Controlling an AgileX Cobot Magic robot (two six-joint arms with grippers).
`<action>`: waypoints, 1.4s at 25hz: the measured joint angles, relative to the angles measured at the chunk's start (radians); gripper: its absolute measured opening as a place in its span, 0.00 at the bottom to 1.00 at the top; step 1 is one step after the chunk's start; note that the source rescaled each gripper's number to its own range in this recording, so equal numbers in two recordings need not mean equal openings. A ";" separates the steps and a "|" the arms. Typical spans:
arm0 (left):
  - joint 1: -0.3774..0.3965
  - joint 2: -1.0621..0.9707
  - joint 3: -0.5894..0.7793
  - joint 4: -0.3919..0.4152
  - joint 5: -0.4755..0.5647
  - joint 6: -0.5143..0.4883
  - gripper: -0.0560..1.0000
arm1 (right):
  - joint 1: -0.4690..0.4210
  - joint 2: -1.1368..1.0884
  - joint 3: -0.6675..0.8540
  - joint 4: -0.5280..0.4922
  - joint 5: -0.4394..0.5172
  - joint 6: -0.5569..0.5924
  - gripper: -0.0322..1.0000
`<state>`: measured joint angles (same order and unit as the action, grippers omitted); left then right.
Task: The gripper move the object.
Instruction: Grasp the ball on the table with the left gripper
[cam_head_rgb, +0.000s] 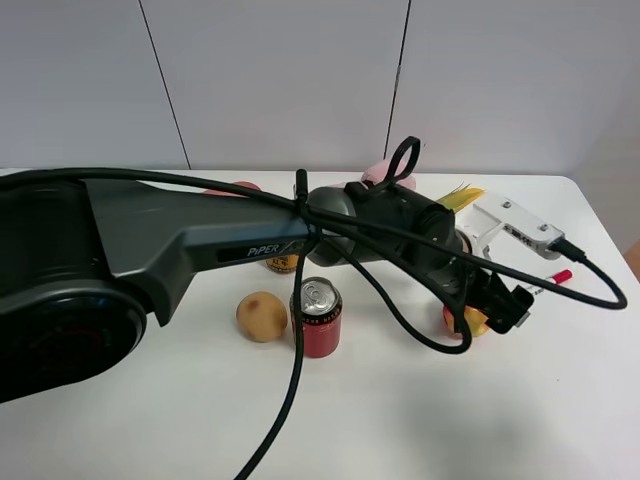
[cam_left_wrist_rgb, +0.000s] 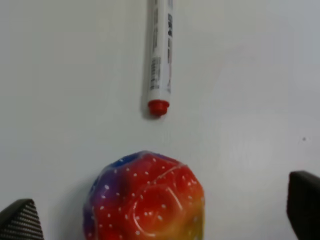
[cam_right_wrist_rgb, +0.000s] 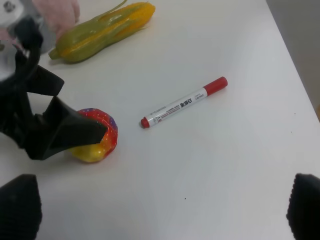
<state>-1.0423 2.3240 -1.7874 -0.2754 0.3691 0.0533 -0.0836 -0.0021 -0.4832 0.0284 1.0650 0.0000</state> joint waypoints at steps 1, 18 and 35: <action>0.000 0.001 -0.002 -0.007 0.005 -0.030 1.00 | 0.000 0.000 0.000 0.000 0.000 0.000 1.00; 0.040 0.035 -0.005 -0.058 0.006 -0.369 1.00 | 0.000 0.000 0.000 0.000 0.000 0.000 1.00; 0.040 0.079 -0.006 -0.092 0.007 -0.430 1.00 | 0.000 0.000 0.000 0.000 0.000 0.000 1.00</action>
<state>-1.0023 2.4029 -1.7930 -0.3678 0.3756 -0.3764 -0.0836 -0.0021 -0.4832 0.0284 1.0650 0.0000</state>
